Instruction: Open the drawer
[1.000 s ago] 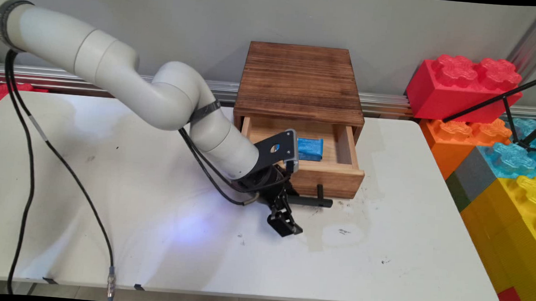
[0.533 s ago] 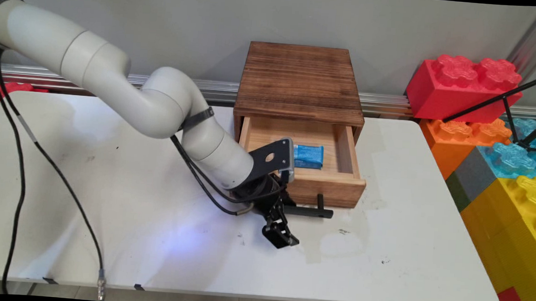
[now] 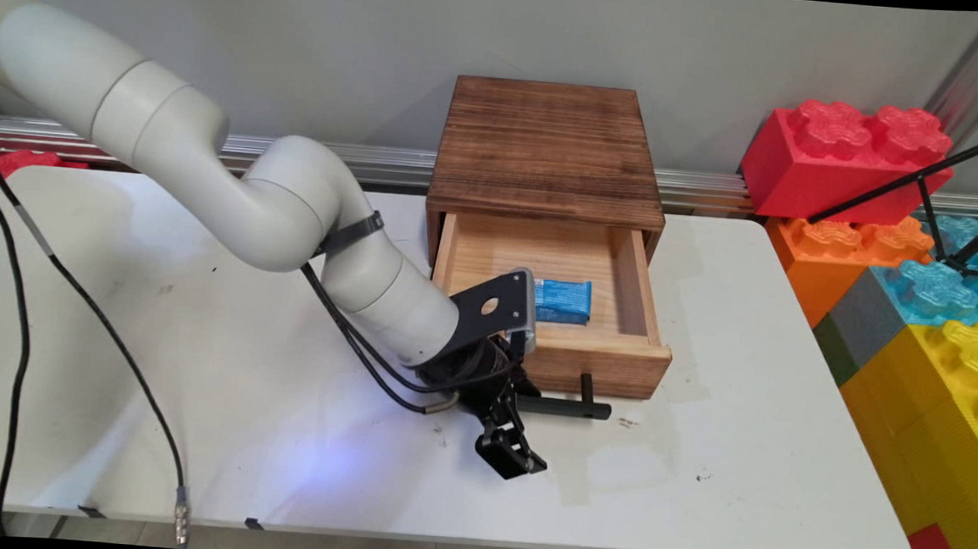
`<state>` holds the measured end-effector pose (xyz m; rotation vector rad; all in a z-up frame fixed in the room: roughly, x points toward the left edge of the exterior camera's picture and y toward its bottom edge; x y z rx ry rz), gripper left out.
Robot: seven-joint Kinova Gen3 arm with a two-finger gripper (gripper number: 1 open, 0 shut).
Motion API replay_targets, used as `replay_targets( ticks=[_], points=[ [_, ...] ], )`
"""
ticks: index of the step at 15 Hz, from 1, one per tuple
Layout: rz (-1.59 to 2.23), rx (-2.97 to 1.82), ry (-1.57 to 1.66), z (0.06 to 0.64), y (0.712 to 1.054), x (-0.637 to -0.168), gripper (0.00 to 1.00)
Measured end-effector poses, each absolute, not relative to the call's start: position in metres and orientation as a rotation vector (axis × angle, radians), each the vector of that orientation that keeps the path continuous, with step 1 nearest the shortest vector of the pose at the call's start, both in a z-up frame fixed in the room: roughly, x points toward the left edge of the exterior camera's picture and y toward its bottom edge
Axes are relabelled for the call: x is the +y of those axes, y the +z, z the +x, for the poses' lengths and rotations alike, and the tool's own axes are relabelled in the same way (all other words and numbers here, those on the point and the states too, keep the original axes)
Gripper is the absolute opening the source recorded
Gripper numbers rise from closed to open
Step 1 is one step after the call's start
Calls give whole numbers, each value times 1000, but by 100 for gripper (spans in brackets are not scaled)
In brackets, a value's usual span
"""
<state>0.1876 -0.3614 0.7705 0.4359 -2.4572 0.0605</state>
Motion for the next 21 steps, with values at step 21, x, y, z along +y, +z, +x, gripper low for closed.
replay_targets(
  ticks=[21],
  points=[
    [435,-2444,-8,184,774,-320,100]
  ],
)
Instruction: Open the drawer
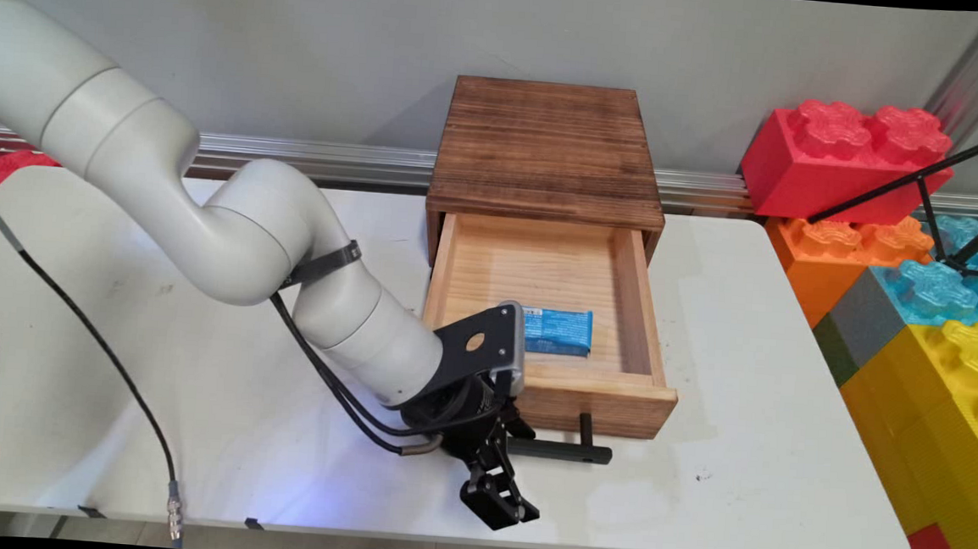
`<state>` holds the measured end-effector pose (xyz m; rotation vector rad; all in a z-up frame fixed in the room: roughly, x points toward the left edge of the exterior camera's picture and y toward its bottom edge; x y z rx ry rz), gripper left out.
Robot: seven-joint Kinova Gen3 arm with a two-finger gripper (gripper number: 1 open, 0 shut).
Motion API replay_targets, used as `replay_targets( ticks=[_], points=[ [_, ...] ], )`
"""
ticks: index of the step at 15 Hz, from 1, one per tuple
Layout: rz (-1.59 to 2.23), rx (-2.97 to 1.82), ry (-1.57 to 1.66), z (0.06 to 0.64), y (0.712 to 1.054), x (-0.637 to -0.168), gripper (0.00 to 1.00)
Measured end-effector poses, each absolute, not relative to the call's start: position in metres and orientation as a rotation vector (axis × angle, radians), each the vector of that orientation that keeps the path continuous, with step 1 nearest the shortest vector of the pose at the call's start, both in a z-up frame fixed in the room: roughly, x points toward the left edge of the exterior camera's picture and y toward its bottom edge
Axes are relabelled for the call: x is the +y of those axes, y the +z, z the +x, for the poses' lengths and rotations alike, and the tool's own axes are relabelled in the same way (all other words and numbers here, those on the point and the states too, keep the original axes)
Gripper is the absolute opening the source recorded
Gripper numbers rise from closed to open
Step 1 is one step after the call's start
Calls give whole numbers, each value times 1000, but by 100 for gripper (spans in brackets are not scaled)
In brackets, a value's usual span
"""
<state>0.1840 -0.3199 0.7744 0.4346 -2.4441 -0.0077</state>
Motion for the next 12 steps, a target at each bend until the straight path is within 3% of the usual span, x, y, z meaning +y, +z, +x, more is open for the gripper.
replay_targets(
  ticks=[12],
  points=[
    [434,-2419,-26,189,788,-307,100]
  ],
)
